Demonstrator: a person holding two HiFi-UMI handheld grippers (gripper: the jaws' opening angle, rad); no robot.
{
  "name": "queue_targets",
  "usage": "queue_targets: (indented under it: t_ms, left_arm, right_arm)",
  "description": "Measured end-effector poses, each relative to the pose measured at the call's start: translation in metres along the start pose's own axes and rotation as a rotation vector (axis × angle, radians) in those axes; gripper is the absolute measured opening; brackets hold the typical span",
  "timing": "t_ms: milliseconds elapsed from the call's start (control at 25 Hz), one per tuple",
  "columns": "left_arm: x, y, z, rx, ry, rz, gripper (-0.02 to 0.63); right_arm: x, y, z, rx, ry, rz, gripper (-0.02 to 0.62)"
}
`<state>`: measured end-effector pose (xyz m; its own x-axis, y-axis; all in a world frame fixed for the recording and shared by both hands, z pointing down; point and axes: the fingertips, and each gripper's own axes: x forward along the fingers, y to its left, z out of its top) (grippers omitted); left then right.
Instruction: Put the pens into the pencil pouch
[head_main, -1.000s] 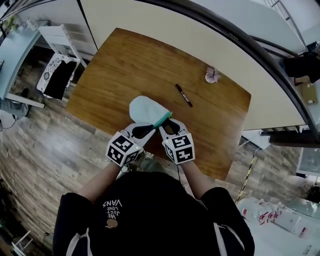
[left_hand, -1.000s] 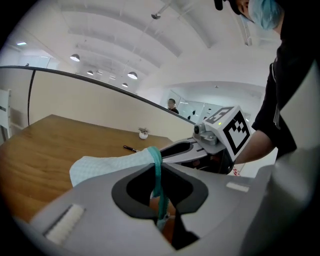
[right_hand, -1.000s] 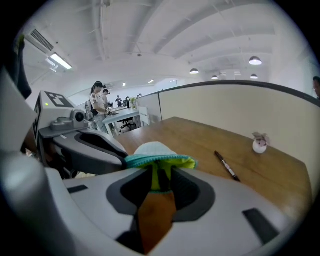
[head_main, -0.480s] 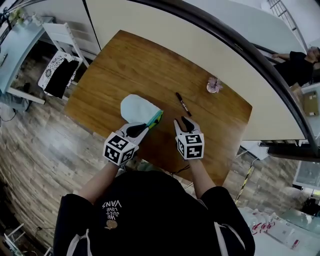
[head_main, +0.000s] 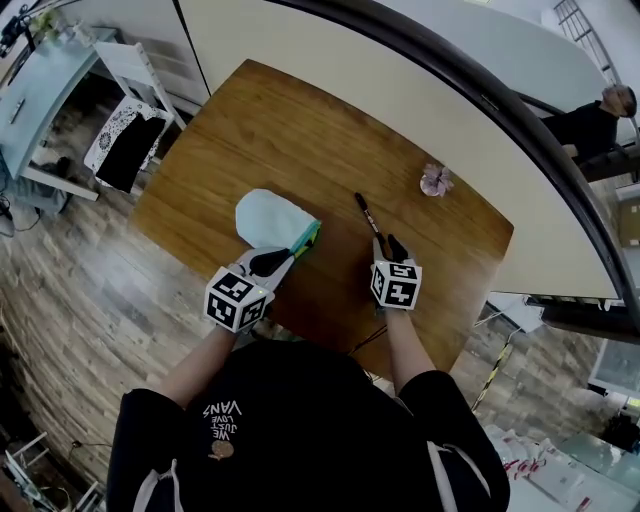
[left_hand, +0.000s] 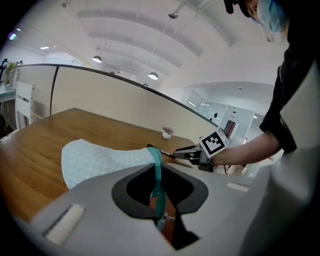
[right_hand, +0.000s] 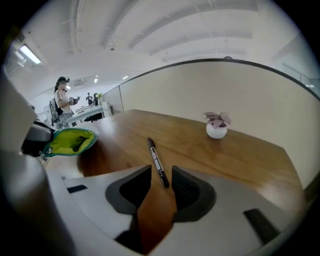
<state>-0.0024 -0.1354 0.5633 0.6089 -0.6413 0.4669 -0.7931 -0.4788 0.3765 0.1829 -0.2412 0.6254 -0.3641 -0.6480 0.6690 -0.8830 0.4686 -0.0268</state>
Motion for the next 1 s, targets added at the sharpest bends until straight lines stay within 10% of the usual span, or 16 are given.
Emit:
queue_targets:
  t_ms: [520, 1000]
  left_arm:
    - [-0.008, 0.005, -0.014, -0.025, 0.044, 0.024, 0.044]
    - [-0.029, 0.007, -0.017, -0.011, 0.031, -0.006, 0.044]
  right_arm:
    - [0.021, 0.016, -0.006, -0.184, 0.052, 0.016, 0.048]
    - [-0.02, 0.038, -0.014, -0.014, 0.068, -0.008, 0.043]
